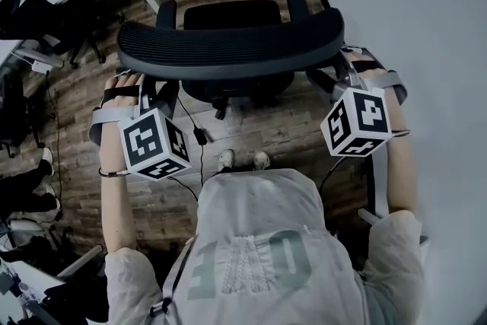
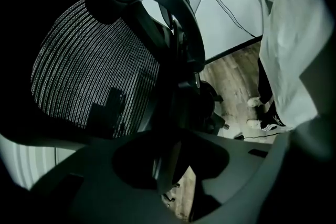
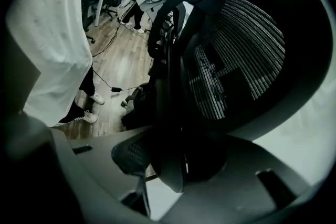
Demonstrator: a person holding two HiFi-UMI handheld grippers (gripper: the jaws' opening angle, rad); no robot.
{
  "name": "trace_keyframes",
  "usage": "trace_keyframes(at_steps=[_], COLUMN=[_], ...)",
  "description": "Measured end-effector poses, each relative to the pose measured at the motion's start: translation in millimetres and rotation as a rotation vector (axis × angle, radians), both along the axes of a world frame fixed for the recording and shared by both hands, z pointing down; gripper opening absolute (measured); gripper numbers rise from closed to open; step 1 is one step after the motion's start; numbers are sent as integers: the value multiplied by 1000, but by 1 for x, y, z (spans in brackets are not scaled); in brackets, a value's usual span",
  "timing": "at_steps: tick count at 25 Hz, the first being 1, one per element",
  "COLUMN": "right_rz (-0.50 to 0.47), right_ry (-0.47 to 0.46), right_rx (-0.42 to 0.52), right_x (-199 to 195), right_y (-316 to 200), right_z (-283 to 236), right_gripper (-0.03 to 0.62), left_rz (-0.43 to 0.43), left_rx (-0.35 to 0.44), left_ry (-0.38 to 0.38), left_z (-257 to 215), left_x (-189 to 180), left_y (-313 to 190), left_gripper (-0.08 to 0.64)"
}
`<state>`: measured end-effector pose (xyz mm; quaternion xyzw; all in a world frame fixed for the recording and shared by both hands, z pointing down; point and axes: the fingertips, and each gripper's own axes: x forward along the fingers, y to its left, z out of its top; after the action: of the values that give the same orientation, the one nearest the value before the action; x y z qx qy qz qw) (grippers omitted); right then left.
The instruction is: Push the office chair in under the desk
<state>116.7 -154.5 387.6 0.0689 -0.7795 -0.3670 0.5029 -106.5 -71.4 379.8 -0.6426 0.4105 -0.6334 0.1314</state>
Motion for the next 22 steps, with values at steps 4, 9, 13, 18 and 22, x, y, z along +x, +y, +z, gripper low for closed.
trace_keyframes(at_steps=[4,9,13,18,22], right_rz=[14,23,25,14,25], right_ry=[-1,-6,-9,-3,-10], right_rx=[12,37,47,41,36], right_x=[-2,-19,-30,-47,-58], right_y=[-29,-65,-84,-96,-104], right_z=[0,-1,0,2,1], right_gripper=[143,143,141,140,140], left_rz=[-7,-39,-60,-70,-69], left_rx=[31,54,58,66,74], left_ry=[12,10,10,9,6], left_z=[-2,-3,-1,1,0], left_x=[3,-9,-19,-36,-50], left_y=[-17,-41,-56,-69,-82], left_gripper=[152,153,156,161,164])
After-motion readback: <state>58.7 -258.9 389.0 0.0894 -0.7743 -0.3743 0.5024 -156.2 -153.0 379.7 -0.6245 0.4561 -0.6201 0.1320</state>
